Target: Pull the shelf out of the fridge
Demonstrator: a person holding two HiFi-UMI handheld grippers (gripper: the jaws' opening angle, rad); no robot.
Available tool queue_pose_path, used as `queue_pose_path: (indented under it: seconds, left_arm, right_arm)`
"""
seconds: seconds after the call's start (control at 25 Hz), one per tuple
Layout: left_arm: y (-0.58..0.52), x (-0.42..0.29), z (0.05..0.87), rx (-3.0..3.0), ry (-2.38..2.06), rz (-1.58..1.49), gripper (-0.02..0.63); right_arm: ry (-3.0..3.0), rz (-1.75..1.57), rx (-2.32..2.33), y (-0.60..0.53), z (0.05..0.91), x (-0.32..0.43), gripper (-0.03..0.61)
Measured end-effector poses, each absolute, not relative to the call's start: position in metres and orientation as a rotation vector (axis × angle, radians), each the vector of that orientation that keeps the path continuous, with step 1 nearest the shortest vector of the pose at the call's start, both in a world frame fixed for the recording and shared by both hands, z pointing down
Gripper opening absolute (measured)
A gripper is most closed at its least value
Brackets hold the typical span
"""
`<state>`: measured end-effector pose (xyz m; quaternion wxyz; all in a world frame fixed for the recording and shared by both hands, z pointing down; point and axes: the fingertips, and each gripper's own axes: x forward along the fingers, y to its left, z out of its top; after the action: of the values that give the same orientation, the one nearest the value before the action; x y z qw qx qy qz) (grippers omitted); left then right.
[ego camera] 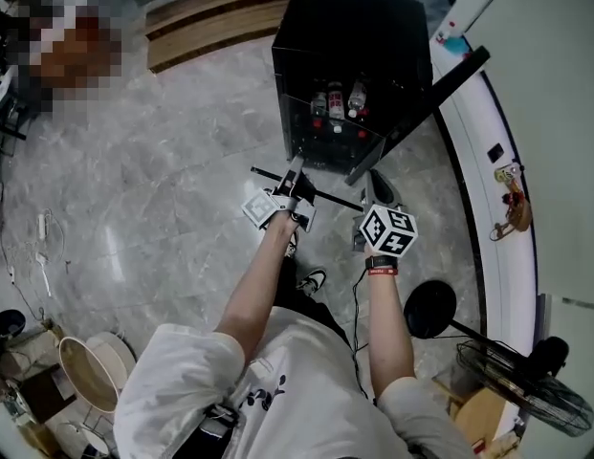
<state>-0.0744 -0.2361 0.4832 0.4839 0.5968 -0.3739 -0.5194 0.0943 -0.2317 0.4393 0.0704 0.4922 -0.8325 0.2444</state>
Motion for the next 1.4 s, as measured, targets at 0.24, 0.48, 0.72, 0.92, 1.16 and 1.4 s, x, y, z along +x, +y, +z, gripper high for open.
queue_pose_path:
  seconds: [0.24,0.48,0.72,0.92,1.16,1.4]
  left_arm:
    - [-0.212,-0.078,0.454,1.446,-0.913,-1.276,0.037]
    - [-0.192,-0.082,0.421,1.438,-0.904,-1.302,0.037]
    - [-0.181,-0.094,0.411,1.427,-0.907,-1.319,0.037]
    - [-0.184,-0.097,0.405,1.435,-0.886,-1.323,0.038]
    - [-0.19,-0.101,0.407,1.415,-0.871,-1.328,0.038]
    - [-0.205,-0.098,0.415,1.394,-0.853,-1.324,0.038]
  right_arm:
    - [-2.539,0.661,1.492,-0.219,0.404,0.1,0.035]
    - [-2.559,0.559,1.515,-0.203,0.369,0.103,0.029]
    - [-2.565,0.462,1.529,-0.2,0.351,0.103,0.015]
    - [-2.564,0.437,1.526,-0.203,0.349,0.097,0.015]
    - [-2.557,0.432,1.515,-0.208,0.35,0.088,0.015]
    - [-2.546,0.432,1.524,-0.221,0.354,0.088,0.015]
